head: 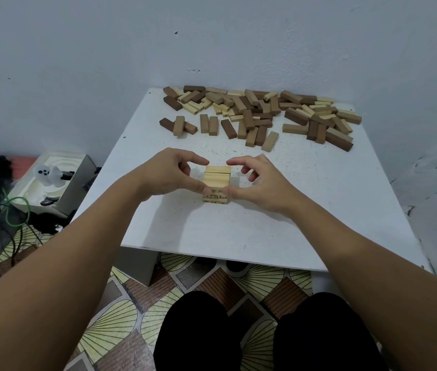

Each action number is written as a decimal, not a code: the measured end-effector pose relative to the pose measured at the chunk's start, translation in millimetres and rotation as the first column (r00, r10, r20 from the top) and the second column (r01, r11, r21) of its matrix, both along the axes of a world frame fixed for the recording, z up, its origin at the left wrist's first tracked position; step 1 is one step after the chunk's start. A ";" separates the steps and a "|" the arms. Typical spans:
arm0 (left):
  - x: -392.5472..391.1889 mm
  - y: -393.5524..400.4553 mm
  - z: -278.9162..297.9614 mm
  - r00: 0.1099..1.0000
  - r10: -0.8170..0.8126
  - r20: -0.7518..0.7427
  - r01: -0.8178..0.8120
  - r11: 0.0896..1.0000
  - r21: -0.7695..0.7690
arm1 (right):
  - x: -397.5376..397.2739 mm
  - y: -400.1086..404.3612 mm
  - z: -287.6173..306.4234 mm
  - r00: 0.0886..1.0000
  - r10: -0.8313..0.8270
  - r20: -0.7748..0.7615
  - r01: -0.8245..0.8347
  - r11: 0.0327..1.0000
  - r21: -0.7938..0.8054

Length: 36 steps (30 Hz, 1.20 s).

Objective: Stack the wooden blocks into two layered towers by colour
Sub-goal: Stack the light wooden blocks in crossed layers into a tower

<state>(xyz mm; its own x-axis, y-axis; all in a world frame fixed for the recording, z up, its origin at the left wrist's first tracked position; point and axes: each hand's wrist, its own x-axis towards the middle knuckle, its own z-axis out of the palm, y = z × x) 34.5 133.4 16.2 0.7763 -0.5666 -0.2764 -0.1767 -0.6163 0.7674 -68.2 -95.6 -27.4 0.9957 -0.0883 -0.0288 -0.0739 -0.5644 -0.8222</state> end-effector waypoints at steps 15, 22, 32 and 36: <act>15.4 -11.6 8.0 0.980 0.196 0.011 -0.192 0.969 -0.155 | 24.1 -8.2 11.8 0.991 -0.110 0.080 0.103 0.991 0.082; 58.1 -46.5 -12.1 0.913 0.303 0.275 -0.278 0.952 -0.126 | 80.0 -13.4 18.4 0.990 -0.086 0.116 0.105 0.980 -0.169; 137.9 -75.3 -44.0 0.780 0.163 0.604 -0.381 0.890 0.252 | 170.5 -25.3 11.4 0.998 -0.034 0.044 0.053 0.825 -0.562; 152.9 -85.7 -60.7 0.768 0.139 0.626 -0.394 0.872 0.291 | 191.3 -27.2 8.1 0.997 -0.070 0.023 0.068 0.738 -0.672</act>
<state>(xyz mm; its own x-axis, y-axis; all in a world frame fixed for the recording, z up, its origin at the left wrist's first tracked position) 187.4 47.7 -44.5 0.9590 -0.2563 0.1206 -0.2800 -0.9226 0.2655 123.1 -122.8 -19.3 0.9861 -0.1545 0.0613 -0.1366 -0.9632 -0.2314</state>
